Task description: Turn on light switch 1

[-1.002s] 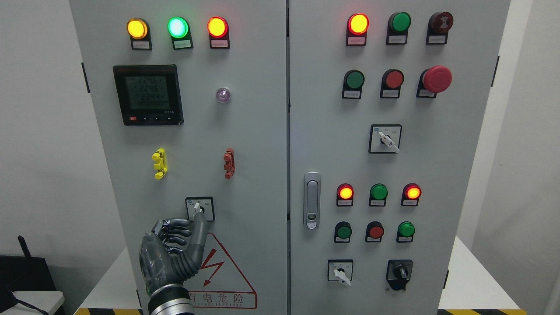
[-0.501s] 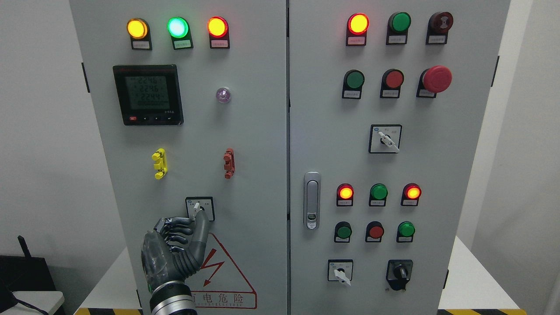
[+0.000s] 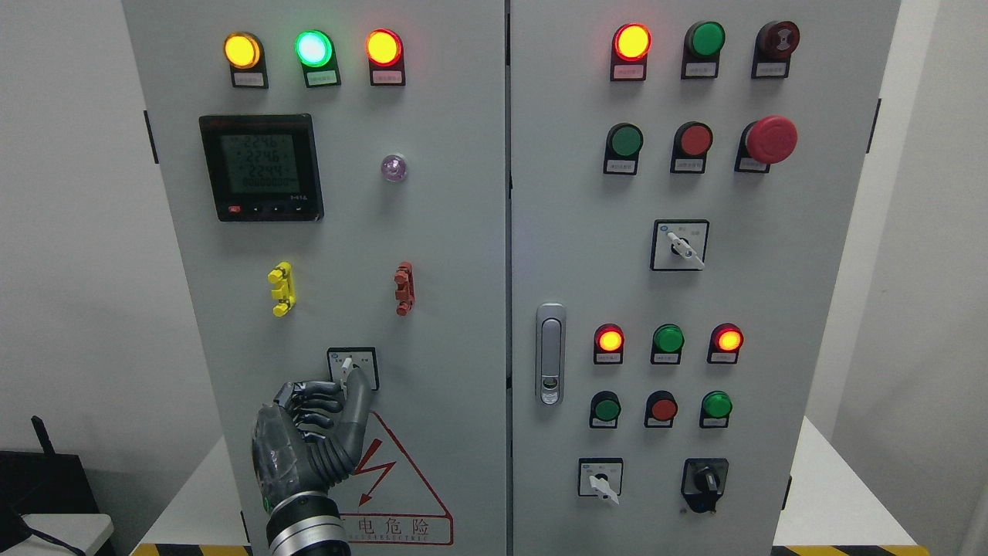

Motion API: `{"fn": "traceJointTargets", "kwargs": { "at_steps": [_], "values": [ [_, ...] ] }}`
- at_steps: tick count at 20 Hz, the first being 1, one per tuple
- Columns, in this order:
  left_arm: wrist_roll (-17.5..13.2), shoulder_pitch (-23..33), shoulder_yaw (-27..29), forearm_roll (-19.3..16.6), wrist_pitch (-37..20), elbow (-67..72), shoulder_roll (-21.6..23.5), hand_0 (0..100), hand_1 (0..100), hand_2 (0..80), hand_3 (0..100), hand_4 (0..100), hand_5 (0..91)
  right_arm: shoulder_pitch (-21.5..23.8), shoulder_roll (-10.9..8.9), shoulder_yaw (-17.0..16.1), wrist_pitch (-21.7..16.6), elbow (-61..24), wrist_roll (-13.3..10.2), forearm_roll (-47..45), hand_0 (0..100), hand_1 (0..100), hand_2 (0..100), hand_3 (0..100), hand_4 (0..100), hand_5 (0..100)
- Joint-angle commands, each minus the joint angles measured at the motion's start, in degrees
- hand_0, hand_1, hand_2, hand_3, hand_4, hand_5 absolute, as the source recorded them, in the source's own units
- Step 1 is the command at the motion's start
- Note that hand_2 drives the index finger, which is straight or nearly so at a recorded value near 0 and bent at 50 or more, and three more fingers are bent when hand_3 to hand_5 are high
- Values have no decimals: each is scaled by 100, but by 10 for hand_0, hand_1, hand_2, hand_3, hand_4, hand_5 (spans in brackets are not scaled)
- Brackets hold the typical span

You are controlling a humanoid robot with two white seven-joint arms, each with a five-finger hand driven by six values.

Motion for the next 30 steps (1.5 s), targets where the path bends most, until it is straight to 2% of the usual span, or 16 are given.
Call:
{"fn": "traceJointTargets", "kwargs": {
  "at_steps": [1,10,15,30],
  "values": [
    [4,-22,-26,-2,7,46,2,208,511,531,714,761,702,0,0,0,4,0,-4,-105,120,389,0,0,0,0],
    [4,-110,-52,-2,24,125,-7,221,488,533,718,763,701,0,0,0,4,0,-4,-97,120,389,0,0,0,0],
    [4,-110,-52,-2,244,108,-7,231,477,534,718,763,701,0,0,0,4,0,-4,-97,120,389,0,0,0,0],
    [-5,-145,-96,7,253,108,-7,276,420,550,722,768,701,0,0,0,4,0,-4,-97,120,389,0,0,0,0]
  ]
}}
